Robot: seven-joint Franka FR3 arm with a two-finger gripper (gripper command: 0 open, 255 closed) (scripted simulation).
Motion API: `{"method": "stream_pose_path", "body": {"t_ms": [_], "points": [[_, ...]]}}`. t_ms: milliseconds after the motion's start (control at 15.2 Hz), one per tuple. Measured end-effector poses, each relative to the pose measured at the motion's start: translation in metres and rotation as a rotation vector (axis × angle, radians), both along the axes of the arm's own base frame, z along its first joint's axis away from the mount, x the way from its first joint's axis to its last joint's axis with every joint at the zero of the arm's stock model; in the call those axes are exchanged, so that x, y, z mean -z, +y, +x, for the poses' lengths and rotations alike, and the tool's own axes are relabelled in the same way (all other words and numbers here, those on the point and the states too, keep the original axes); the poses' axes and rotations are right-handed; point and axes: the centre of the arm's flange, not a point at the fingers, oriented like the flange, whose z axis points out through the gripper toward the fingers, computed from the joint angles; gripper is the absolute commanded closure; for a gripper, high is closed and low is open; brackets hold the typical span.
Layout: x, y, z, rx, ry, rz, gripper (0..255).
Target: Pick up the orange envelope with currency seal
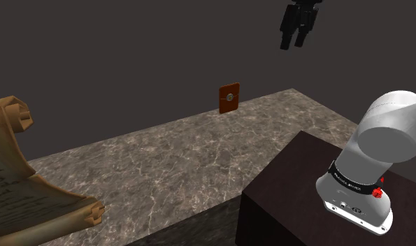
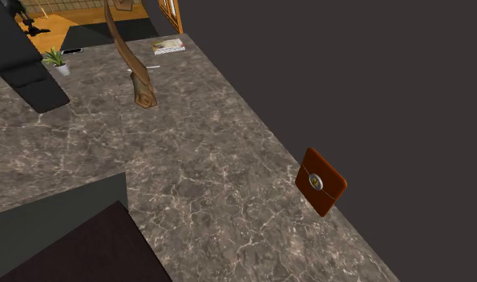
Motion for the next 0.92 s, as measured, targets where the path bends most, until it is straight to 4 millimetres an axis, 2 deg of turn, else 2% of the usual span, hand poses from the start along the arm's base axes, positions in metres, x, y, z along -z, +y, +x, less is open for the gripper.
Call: {"method": "stream_pose_path", "body": {"t_ms": [198, 660, 924], "points": [[0.010, -0.012, 0.006, -0.033, -0.001, -0.002, 0], [0.059, -0.069, 0.047, -0.227, -0.008, -0.015, 0], [0.090, -0.099, 0.079, -0.343, -0.012, -0.022, 0]]}}
